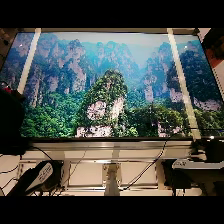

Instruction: Fold the clothes and pants, and hang the long-sleeved shirts on hangers.

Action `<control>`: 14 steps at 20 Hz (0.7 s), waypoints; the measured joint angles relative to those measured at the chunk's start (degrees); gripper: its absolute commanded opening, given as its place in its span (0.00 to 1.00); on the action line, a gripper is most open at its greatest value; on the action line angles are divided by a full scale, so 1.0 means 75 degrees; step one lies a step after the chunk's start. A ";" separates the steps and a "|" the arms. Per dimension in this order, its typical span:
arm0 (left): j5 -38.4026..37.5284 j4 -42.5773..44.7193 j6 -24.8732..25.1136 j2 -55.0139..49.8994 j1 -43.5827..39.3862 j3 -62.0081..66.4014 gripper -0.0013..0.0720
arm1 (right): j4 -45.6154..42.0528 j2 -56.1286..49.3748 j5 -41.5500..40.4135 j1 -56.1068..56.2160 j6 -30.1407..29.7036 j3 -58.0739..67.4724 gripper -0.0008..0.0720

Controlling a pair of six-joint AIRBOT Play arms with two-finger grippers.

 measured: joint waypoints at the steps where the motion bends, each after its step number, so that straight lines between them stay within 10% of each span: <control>1: 0.0000 0.0000 0.0000 -0.0003 0.0000 0.0000 0.05 | 0.0000 0.0000 0.0000 0.0000 0.0003 0.0000 0.05; 6: 0.0026 0.0006 0.0000 -0.0341 0.0026 -0.0006 0.10 | 0.0000 0.0000 0.0000 0.0000 0.0000 0.0000 0.05; 10: 0.0055 0.0201 0.0000 -0.1003 0.0029 -0.0006 0.92 | 0.0000 0.0000 0.0000 0.0000 0.0000 0.0000 0.05; 14: 0.0251 0.0420 0.0003 -0.1597 0.0029 -0.0009 0.93 | 0.0000 0.0000 0.0003 0.0000 0.0000 0.0000 0.05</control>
